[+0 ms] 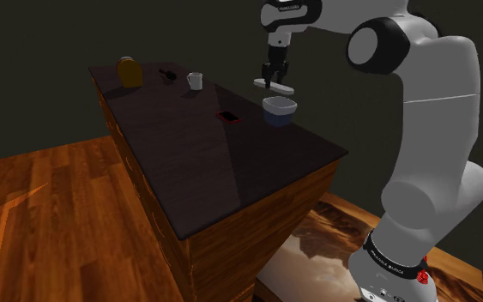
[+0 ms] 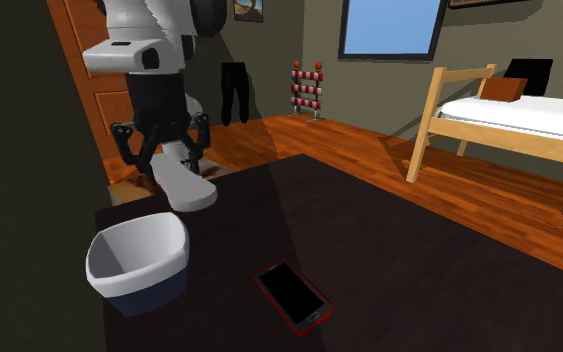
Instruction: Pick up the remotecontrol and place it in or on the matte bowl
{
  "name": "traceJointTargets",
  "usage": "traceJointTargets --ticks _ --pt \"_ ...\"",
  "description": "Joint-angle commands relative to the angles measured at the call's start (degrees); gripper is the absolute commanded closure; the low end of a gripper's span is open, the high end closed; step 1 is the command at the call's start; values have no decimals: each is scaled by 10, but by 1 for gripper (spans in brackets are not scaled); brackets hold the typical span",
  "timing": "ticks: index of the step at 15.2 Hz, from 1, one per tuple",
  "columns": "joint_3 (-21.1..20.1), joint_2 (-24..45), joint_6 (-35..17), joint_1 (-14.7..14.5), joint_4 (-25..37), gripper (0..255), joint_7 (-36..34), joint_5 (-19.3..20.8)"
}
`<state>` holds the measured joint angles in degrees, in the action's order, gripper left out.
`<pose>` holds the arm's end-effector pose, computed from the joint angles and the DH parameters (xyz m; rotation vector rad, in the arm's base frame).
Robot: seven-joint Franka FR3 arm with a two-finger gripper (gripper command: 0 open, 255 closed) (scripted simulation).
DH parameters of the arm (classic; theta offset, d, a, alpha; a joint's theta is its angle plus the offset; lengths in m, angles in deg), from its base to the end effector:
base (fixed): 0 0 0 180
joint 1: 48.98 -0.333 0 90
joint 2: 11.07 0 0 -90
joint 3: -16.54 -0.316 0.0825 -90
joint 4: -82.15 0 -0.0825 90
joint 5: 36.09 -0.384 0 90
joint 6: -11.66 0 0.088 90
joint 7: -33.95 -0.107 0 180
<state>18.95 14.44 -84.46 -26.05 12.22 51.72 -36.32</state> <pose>0.6263 -0.2892 0.5226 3.1175 -0.2003 0.0097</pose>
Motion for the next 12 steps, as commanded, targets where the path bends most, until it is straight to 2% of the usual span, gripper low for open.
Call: traceJointTargets --ticks 1,5,12 --pt "6 28 15 19 44 255 24 -4" --pt "13 104 63 54 168 255 63 -12" --pt "13 83 -5 52 78 255 63 -11"
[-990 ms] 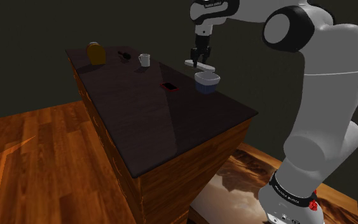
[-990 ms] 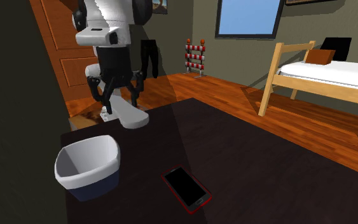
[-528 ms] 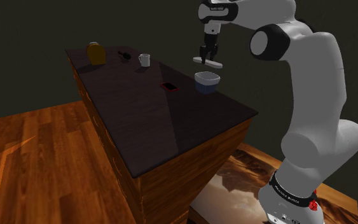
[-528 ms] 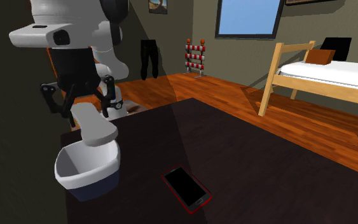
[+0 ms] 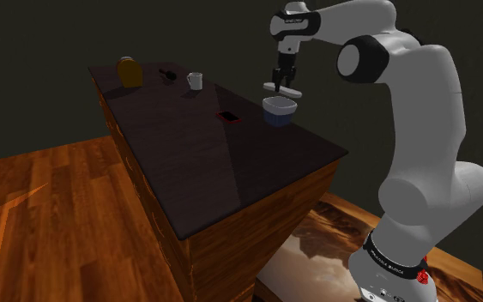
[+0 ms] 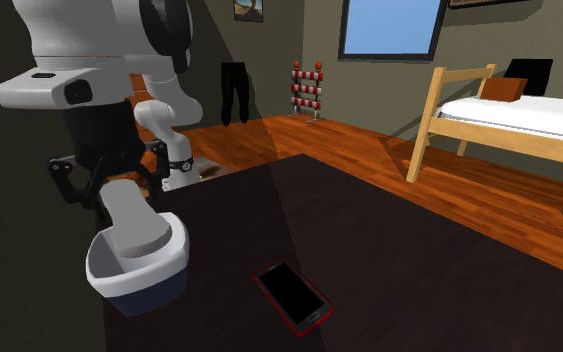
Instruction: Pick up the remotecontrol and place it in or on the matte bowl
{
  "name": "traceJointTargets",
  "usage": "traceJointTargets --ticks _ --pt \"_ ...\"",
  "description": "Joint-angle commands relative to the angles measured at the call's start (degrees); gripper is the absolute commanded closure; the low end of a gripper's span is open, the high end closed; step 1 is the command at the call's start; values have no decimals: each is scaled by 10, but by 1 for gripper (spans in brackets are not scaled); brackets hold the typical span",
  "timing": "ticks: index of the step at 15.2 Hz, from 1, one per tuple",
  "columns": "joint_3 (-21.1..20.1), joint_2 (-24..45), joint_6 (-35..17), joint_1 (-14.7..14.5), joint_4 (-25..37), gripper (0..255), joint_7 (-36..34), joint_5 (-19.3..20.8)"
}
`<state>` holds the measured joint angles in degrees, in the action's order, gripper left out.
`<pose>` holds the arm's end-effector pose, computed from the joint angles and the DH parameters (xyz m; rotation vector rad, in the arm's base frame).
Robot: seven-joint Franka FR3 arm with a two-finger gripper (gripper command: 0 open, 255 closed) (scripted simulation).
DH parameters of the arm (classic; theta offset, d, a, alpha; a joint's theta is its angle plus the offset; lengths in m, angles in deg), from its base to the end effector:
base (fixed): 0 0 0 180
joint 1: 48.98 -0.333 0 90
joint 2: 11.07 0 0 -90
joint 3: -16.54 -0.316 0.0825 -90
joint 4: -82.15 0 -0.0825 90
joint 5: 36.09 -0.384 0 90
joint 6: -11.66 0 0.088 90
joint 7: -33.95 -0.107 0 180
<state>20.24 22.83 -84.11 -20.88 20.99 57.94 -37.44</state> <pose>0.6233 -0.3677 0.4922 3.1179 -0.1988 0.0095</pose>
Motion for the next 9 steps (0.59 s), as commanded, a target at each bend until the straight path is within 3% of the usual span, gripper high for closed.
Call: traceJointTargets --ticks 1,9 --pt "0 -3 -18 0 -20 255 0 0" --pt "0 -8 -74 -2 -81 255 0 0"
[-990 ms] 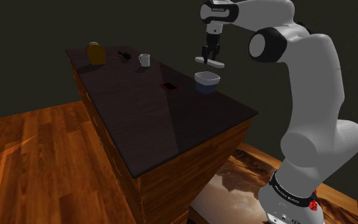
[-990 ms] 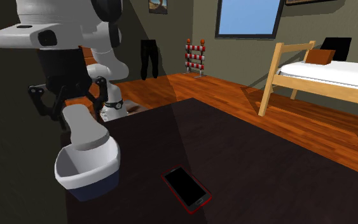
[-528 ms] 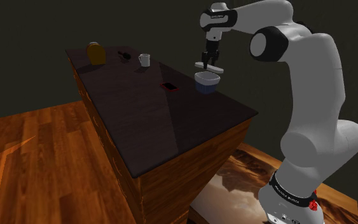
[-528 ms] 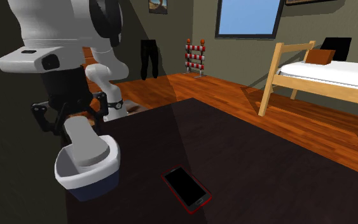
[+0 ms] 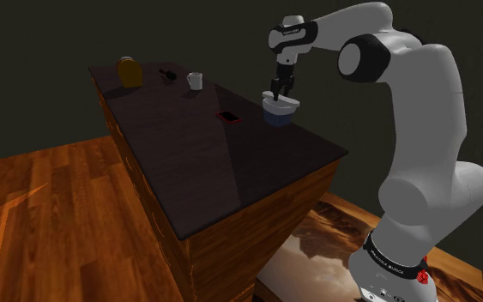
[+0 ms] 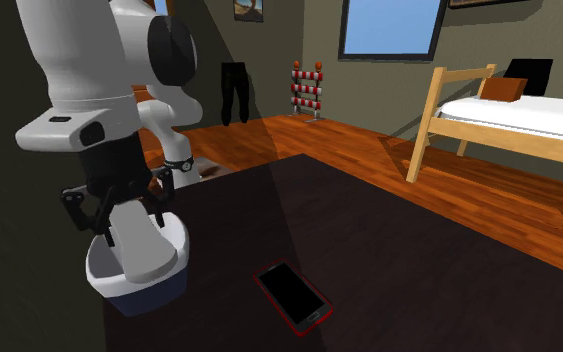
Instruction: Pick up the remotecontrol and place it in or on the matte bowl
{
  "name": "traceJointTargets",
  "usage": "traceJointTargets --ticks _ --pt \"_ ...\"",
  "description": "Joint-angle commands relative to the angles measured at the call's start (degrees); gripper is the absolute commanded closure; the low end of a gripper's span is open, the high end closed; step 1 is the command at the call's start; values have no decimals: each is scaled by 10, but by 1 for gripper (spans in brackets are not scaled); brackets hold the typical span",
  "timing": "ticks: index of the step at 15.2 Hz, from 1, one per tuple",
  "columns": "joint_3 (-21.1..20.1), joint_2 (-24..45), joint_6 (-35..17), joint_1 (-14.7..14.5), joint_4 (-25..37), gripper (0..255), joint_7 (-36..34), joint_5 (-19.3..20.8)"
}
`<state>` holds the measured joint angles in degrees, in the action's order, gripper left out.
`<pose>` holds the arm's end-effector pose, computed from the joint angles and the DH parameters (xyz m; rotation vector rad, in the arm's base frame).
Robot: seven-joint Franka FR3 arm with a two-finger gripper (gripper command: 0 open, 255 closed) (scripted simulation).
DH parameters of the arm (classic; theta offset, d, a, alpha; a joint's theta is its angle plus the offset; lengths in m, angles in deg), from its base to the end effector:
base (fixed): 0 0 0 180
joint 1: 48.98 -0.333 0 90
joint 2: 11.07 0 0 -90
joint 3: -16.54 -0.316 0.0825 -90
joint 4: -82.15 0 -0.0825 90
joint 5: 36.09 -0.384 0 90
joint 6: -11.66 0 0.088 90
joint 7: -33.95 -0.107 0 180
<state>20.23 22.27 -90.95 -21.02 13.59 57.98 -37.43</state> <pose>0.6239 -0.3685 0.4479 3.1180 -0.1985 0.0096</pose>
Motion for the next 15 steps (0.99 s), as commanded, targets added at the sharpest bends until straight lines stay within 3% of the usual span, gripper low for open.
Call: traceJointTargets --ticks 1,6,7,12,15 --pt "0 -2 -5 0 -6 255 0 0" --pt "0 -2 -5 0 -6 255 0 0" --pt "0 -2 -5 0 -6 0 0 0" --pt "0 -2 -5 0 -6 0 0 0" --pt "0 2 55 1 58 0 -1 0"
